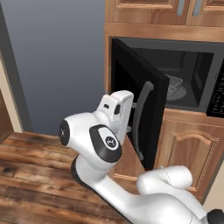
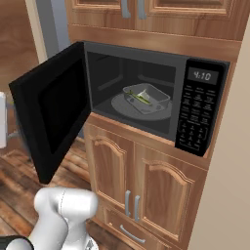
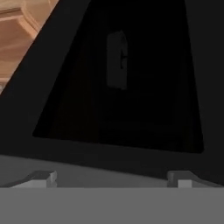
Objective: Place the tupperware containing the fish and garlic meal in the microwave. Close the microwave door and press the start button to reheat the meal.
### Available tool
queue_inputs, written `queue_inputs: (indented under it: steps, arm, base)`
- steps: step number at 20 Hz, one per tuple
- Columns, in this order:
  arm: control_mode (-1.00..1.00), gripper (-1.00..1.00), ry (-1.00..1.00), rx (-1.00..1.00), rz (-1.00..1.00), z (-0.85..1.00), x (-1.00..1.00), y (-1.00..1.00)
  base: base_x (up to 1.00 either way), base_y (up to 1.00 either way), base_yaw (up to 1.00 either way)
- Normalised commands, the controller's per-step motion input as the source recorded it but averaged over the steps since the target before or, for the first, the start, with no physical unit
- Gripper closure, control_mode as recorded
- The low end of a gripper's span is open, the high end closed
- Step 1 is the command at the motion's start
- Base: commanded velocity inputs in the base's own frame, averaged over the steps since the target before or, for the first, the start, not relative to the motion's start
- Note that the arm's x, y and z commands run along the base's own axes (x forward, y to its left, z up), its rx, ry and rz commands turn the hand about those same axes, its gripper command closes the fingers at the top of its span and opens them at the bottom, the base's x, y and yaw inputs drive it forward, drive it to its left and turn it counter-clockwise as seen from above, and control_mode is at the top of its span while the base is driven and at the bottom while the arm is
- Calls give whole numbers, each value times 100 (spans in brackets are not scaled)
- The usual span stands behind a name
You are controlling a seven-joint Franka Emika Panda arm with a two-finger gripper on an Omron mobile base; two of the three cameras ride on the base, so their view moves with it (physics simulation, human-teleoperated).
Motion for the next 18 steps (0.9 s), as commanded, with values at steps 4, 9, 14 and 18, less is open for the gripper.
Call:
queue_inputs:
  steps: [4, 9, 14, 18]
  arm:
    - [-100, -100, 0, 0, -20, -6, 0, -91]
    - [-100, -100, 0, 0, -15, 0, 3, -84]
    - [-100, -100, 0, 0, -7, 0, 23, -69]
    - [-100, -100, 0, 0, -1, 0, 54, -43]
  base:
    - [0, 0, 0]
    - [0, 0, 0]
    - [0, 0, 0]
    - [0, 0, 0]
